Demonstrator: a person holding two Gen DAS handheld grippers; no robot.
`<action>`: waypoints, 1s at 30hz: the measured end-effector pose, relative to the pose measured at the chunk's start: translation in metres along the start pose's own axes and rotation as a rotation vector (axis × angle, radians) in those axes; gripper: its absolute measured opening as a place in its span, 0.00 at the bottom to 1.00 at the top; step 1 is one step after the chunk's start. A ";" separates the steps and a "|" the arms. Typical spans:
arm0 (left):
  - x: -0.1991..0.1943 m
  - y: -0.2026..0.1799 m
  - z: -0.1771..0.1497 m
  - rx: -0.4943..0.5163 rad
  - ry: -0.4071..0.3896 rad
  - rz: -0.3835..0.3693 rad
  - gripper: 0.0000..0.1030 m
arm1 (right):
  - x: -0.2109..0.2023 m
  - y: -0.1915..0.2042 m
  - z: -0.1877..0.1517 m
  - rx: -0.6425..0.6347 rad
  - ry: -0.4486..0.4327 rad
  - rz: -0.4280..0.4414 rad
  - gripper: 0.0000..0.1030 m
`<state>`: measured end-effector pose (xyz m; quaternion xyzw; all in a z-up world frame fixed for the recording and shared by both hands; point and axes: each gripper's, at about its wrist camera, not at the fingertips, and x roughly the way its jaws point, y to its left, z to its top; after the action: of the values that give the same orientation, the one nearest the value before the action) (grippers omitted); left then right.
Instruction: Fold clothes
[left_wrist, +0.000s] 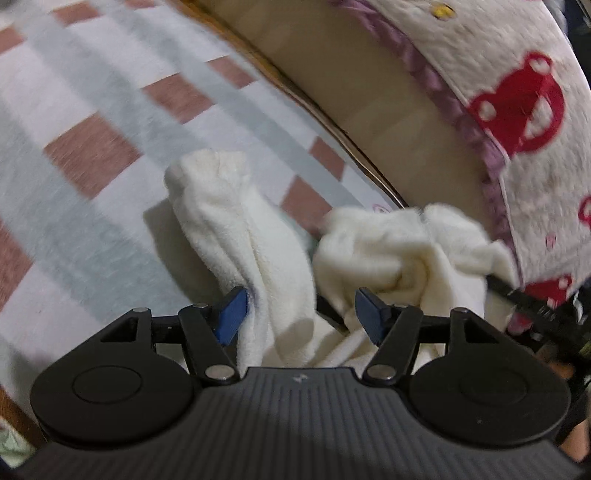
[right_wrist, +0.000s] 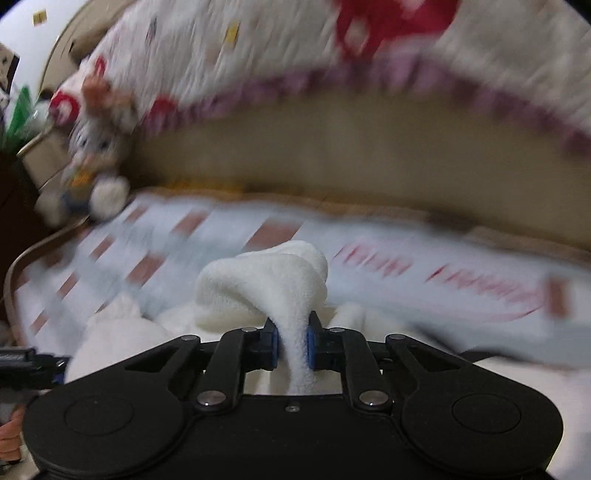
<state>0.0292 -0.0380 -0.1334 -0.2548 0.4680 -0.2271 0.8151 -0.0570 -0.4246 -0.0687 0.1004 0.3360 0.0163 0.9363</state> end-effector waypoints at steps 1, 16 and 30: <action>0.004 -0.001 0.000 0.009 0.008 0.015 0.62 | -0.009 -0.001 0.001 -0.024 -0.020 -0.034 0.16; 0.046 0.005 0.006 0.101 0.067 0.124 0.46 | -0.014 -0.031 -0.033 -0.095 -0.027 -0.199 0.16; -0.140 -0.019 0.165 0.438 -0.525 0.453 0.13 | -0.033 0.007 0.015 -0.195 -0.177 -0.153 0.15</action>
<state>0.1080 0.0662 0.0401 -0.0152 0.2287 -0.0635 0.9713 -0.0726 -0.4234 -0.0358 -0.0160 0.2558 -0.0316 0.9661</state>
